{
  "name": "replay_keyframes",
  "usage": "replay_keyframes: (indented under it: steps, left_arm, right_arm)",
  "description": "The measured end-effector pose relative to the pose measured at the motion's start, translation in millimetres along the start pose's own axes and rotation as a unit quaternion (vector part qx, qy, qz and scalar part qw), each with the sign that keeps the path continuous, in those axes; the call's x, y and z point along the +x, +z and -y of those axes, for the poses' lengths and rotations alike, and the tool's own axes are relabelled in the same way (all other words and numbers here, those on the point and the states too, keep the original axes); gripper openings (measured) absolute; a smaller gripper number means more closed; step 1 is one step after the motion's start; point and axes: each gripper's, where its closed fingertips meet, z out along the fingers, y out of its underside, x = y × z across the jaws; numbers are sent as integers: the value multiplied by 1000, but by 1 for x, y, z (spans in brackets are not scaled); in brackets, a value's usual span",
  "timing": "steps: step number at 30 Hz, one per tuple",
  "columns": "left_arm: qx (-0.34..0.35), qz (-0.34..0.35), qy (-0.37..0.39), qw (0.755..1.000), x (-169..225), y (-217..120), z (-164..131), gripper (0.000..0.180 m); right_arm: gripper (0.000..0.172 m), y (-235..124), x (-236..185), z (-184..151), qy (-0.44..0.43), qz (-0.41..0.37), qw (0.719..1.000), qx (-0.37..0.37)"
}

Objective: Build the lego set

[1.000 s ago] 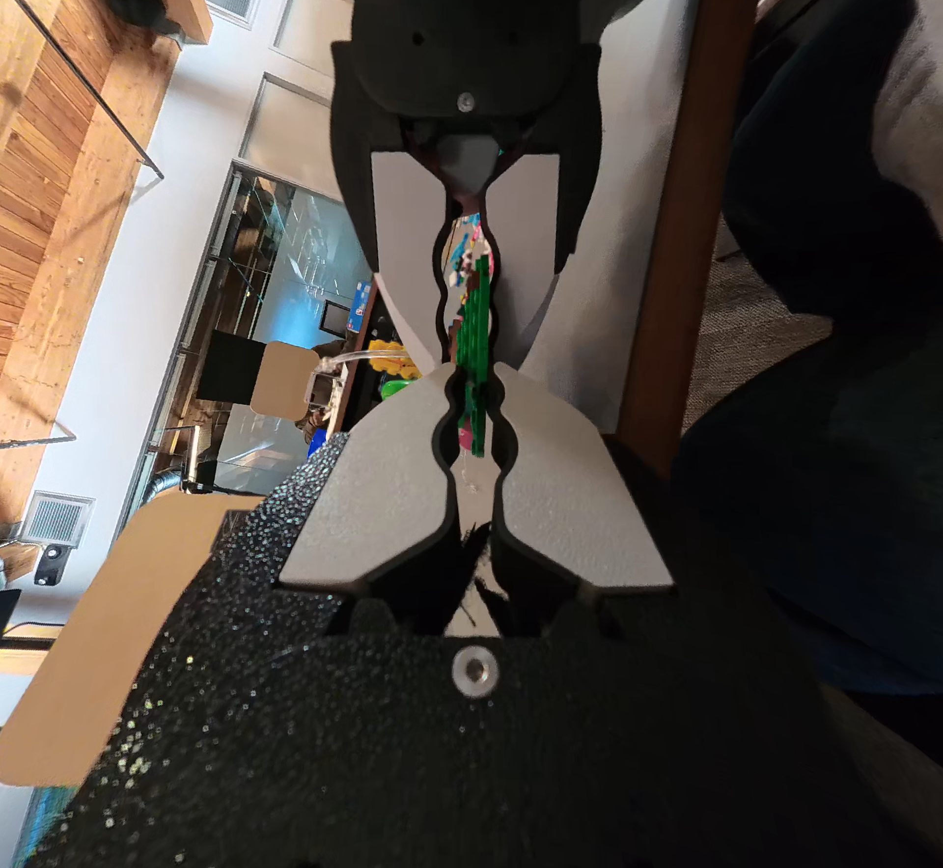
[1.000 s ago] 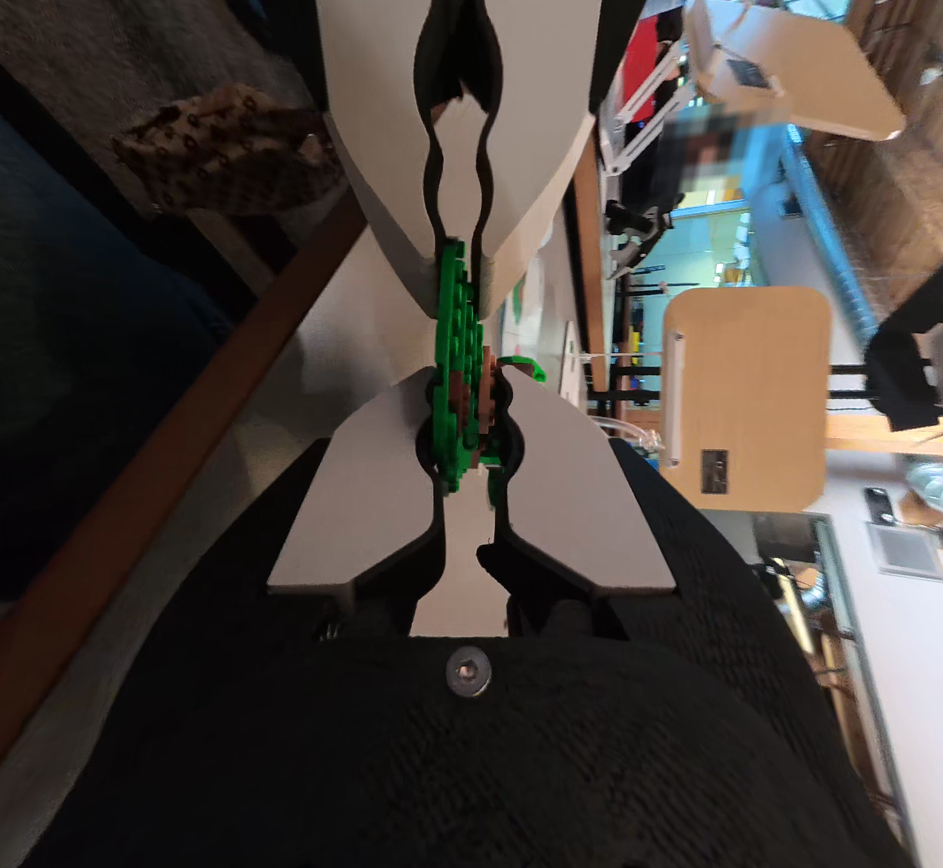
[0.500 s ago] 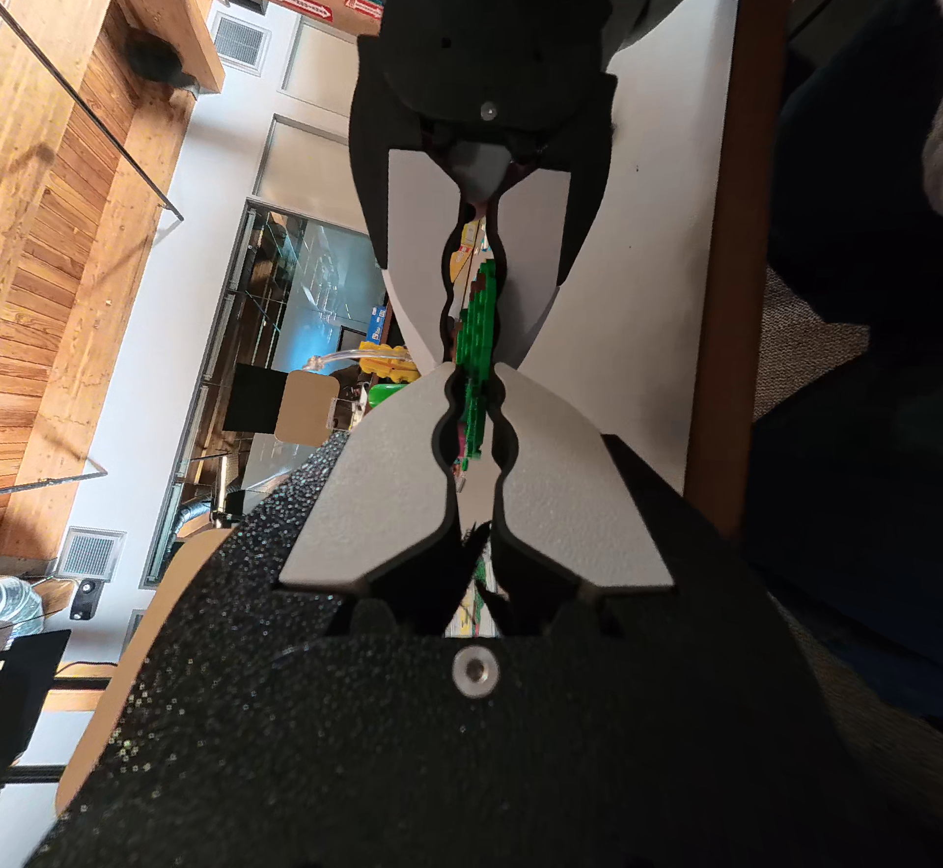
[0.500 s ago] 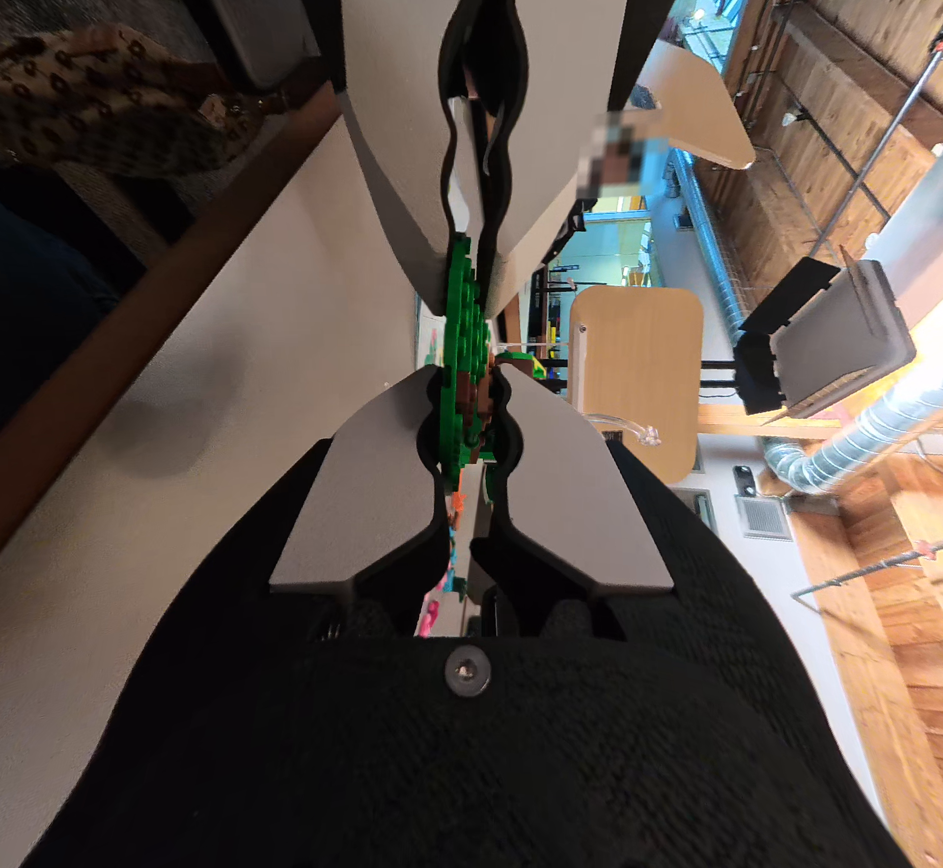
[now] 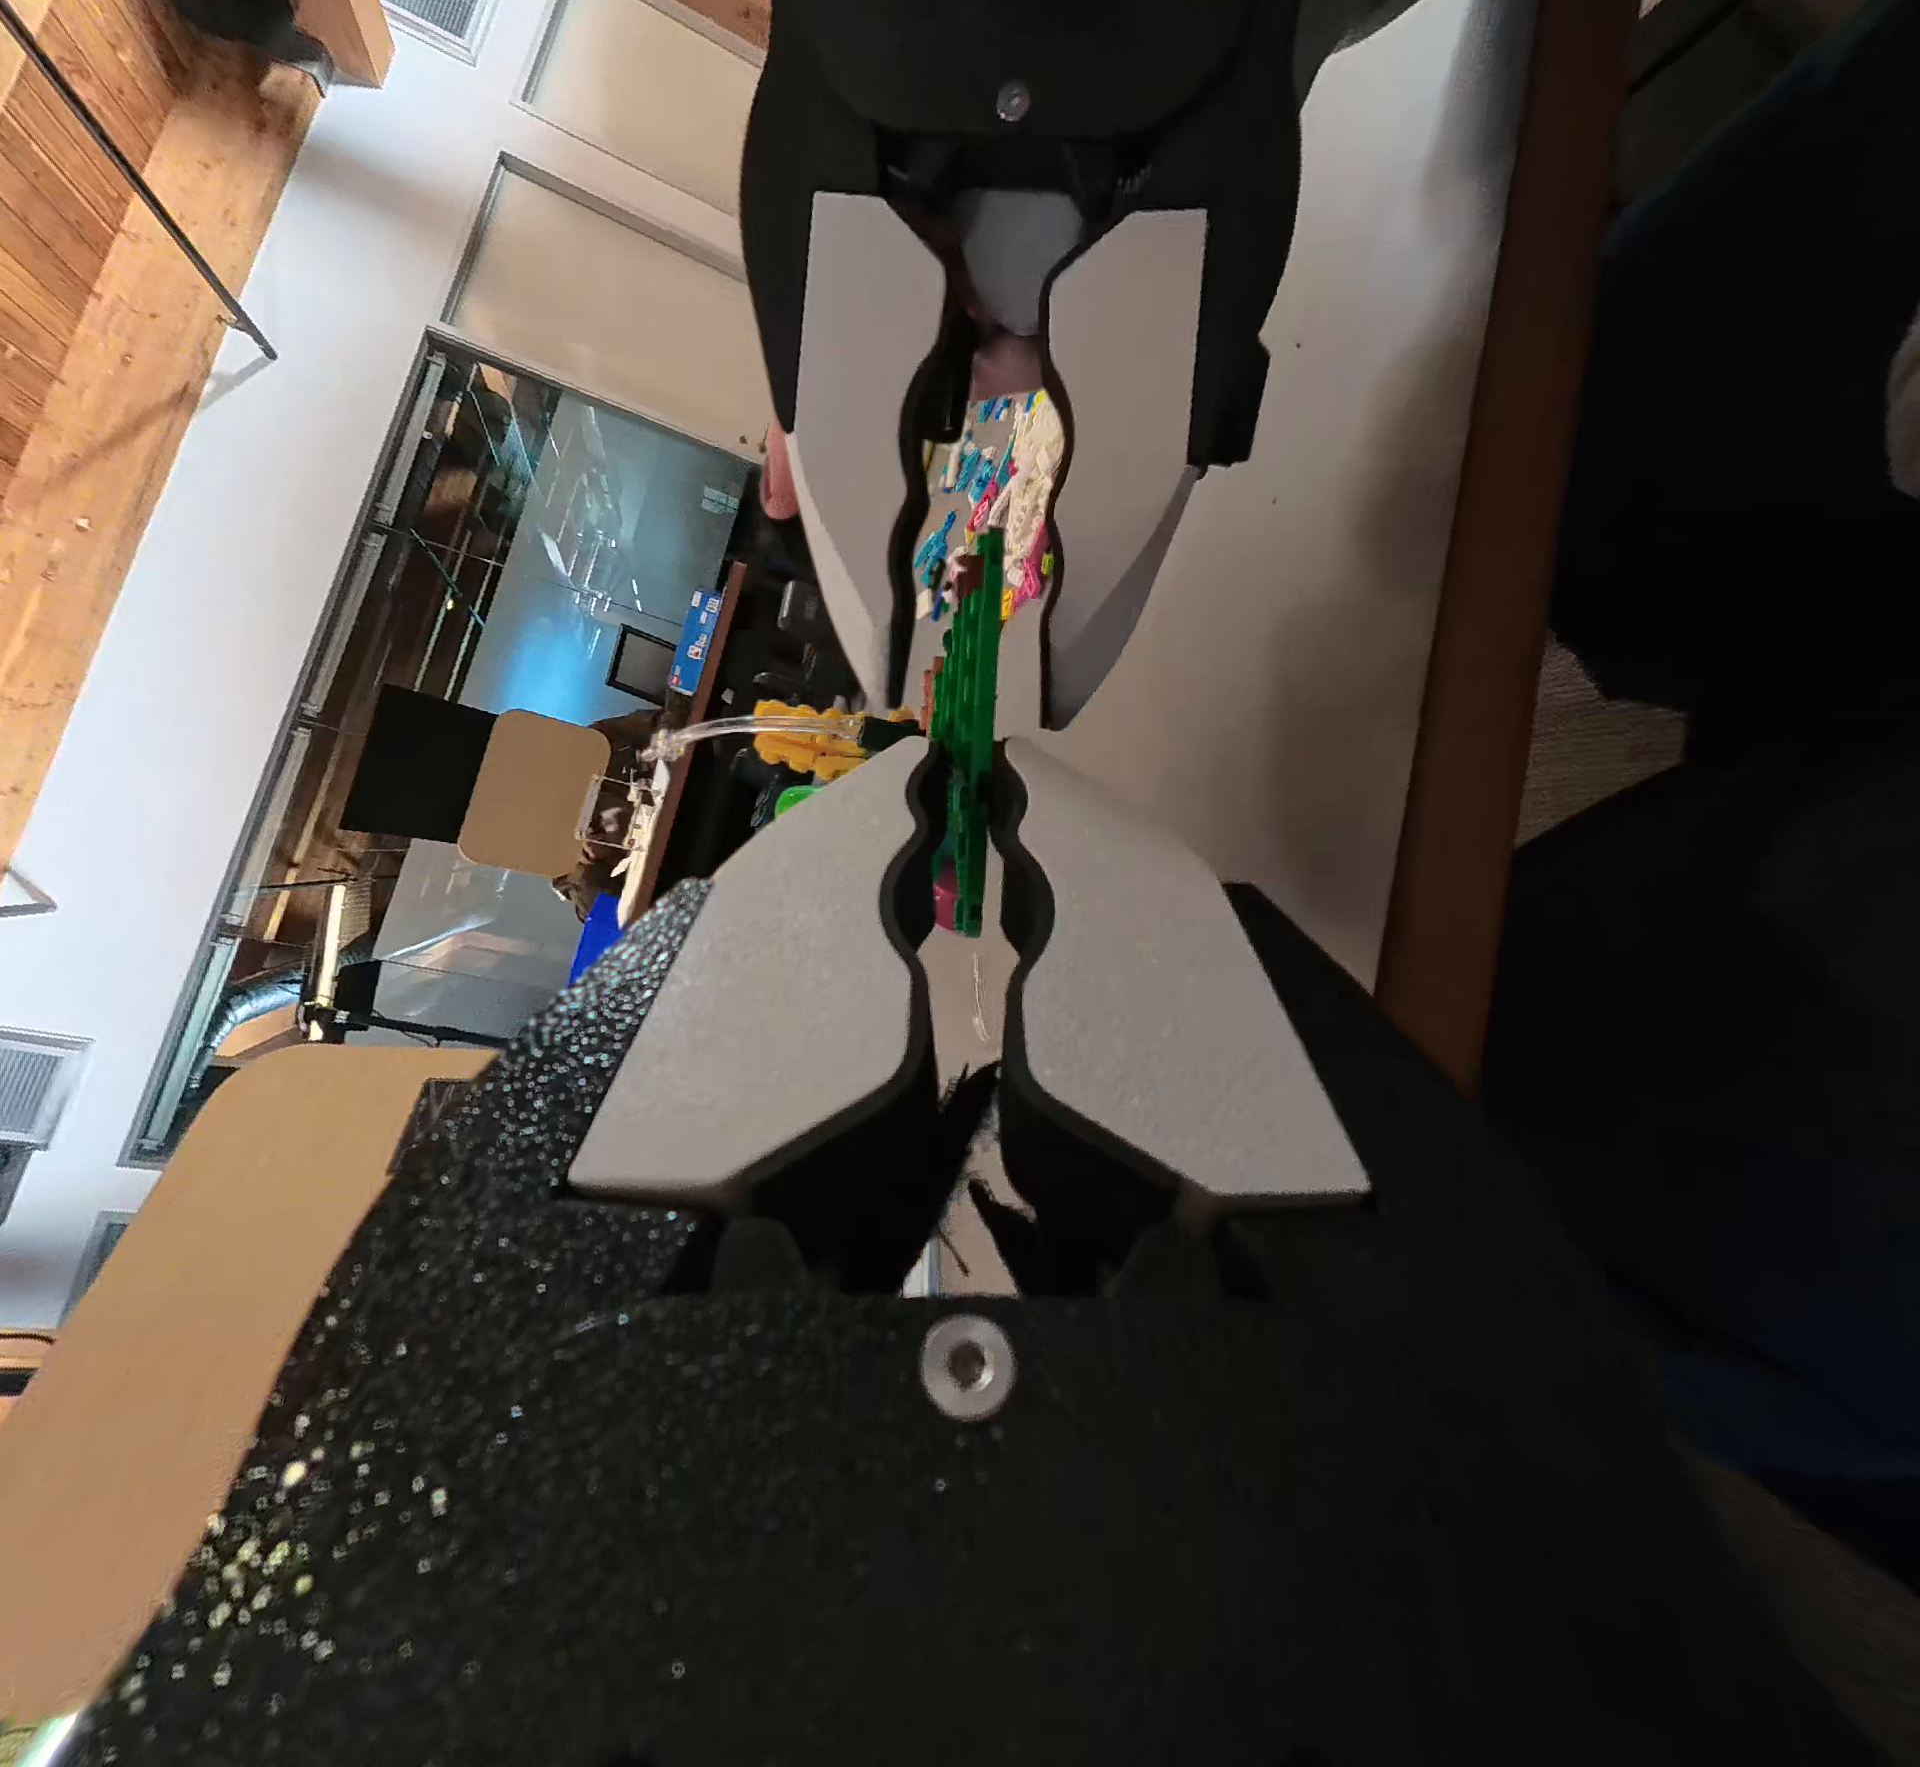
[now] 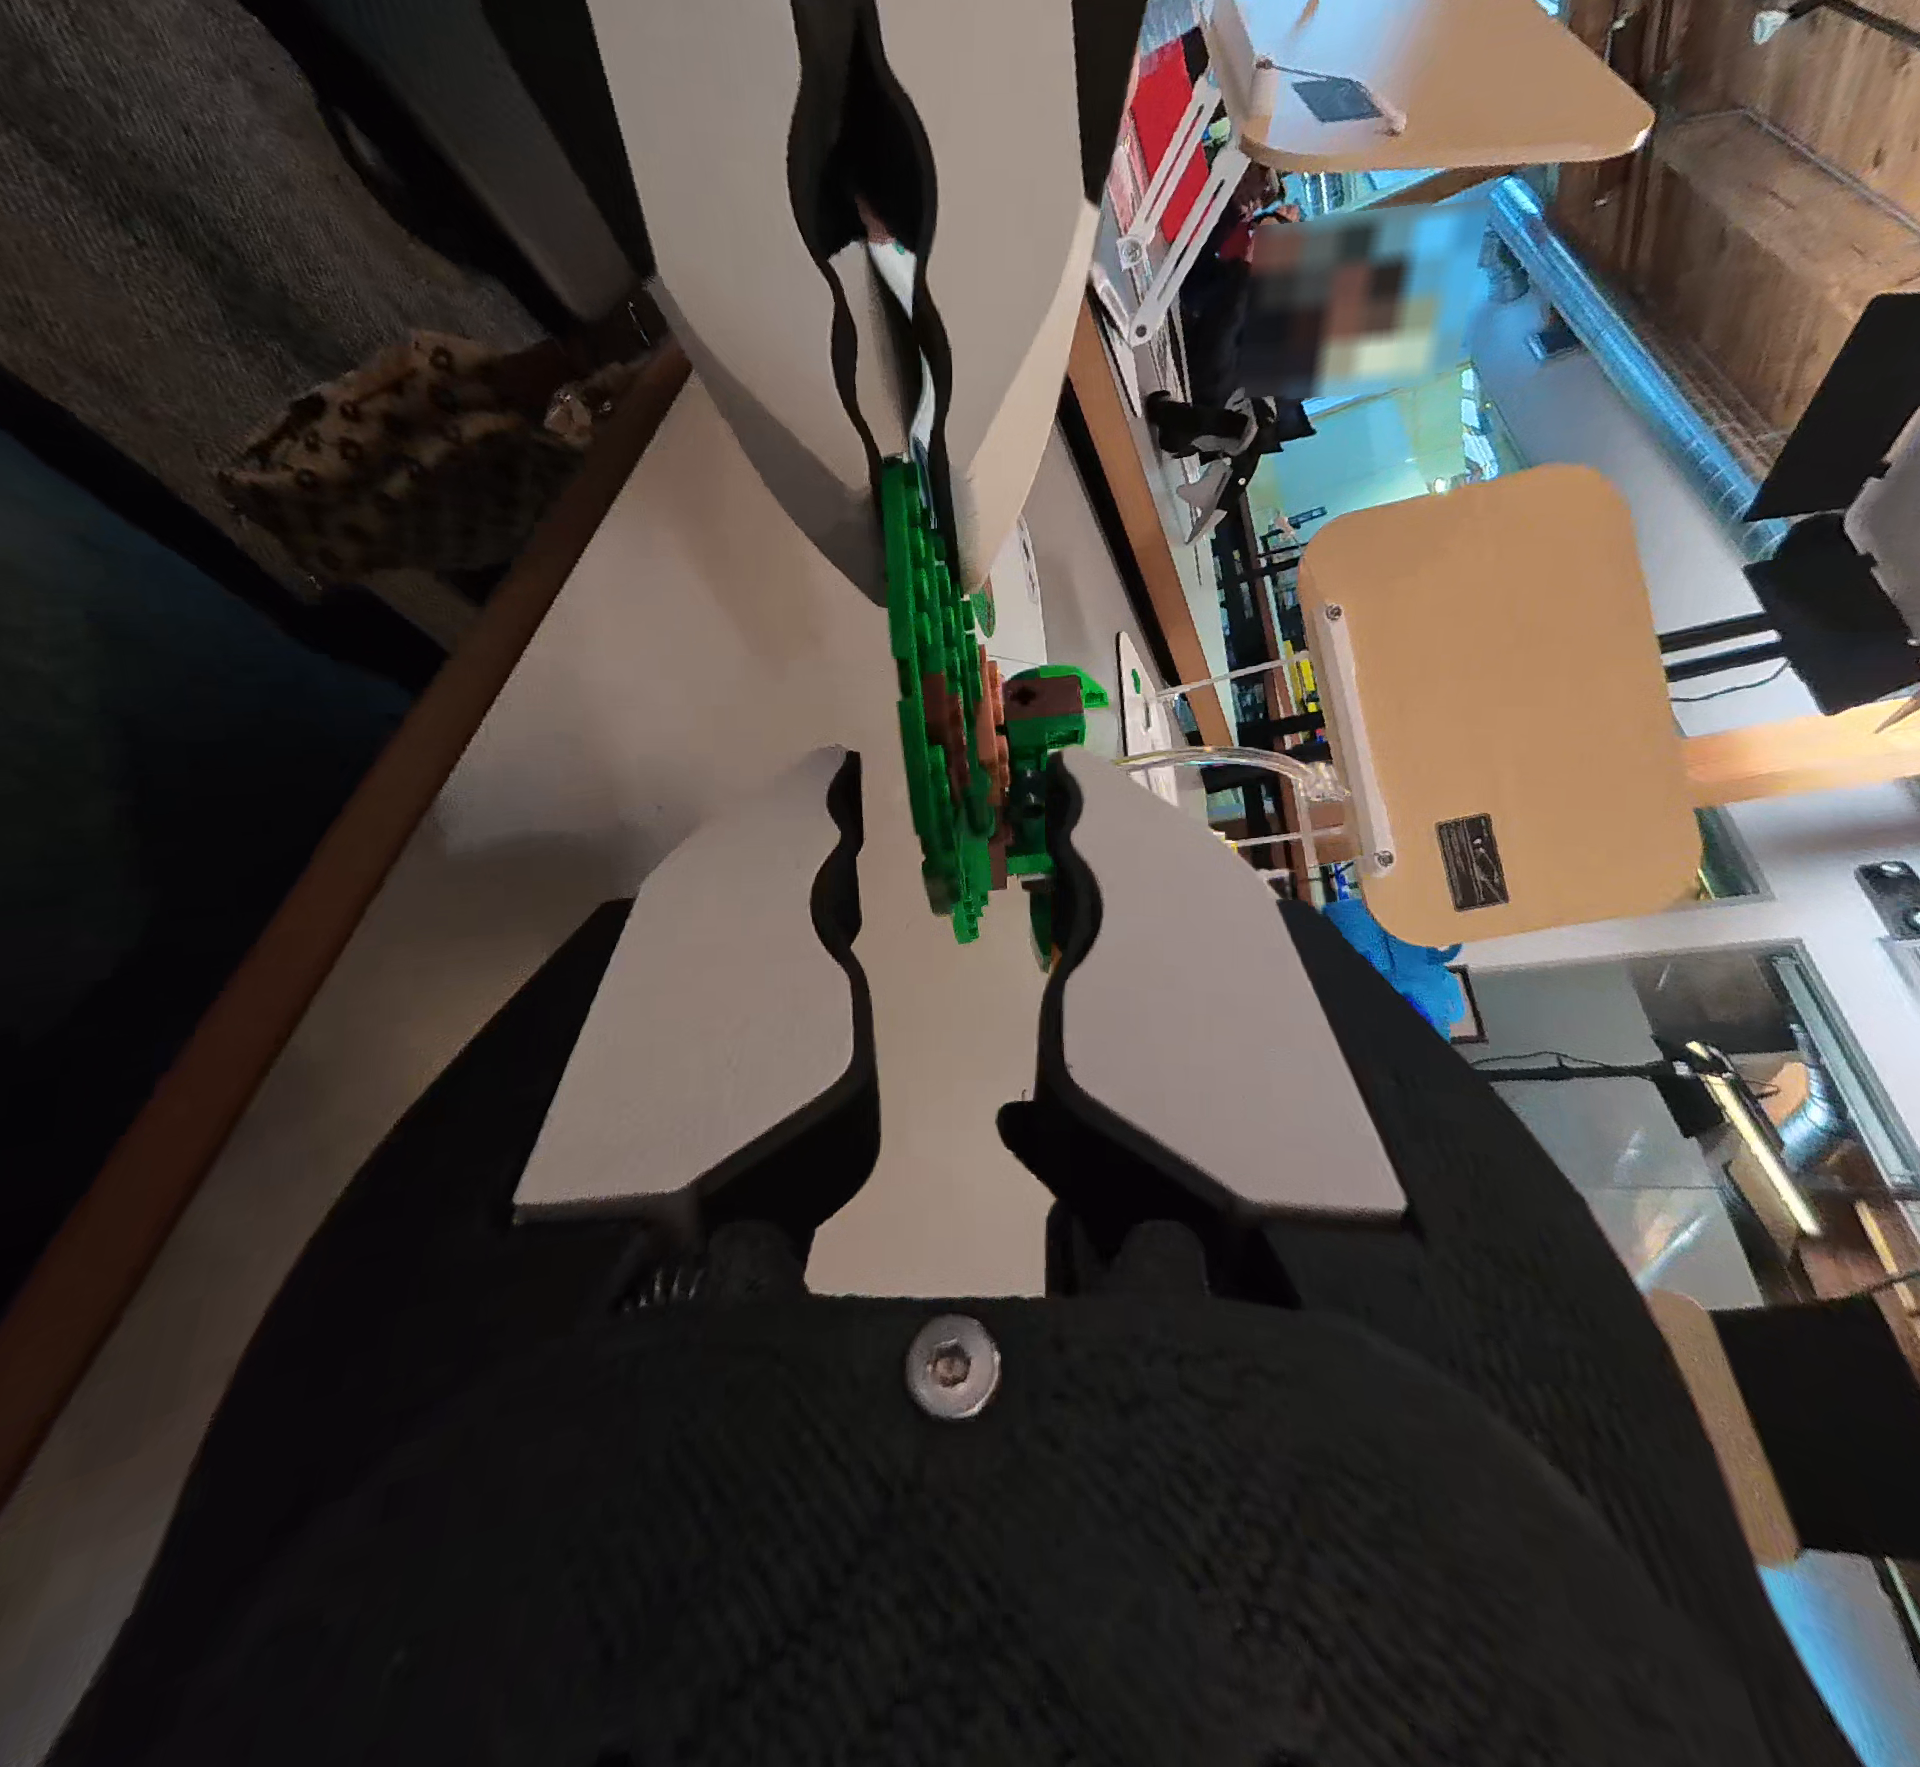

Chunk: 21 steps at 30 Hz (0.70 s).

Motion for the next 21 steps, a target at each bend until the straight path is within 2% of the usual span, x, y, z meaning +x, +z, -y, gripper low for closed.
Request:
replay_keyframes:
  steps: [6,11,15,17,21]
  left_arm:
    - [15,-12,-5,1000,1,2,7,8]
    - [14,-13,6,1000,0,5,9,8]
    - [-3,-22,-12,1000,3,12,3,8]
    - [-42,-28,-9,999,7,20,-12,8]
    - [-123,-31,2,992,8,38,-44,8]
  right_arm:
    - [14,1,1,0,-23,-13,1000,-2]
    - [14,-1,3,-1,-36,-23,999,-3]
    - [14,-3,0,-7,-5,-14,1000,-7]
    - [32,-11,-1,-8,-8,-11,1000,-3]
    - [38,-36,9,-26,51,-42,998,-13]
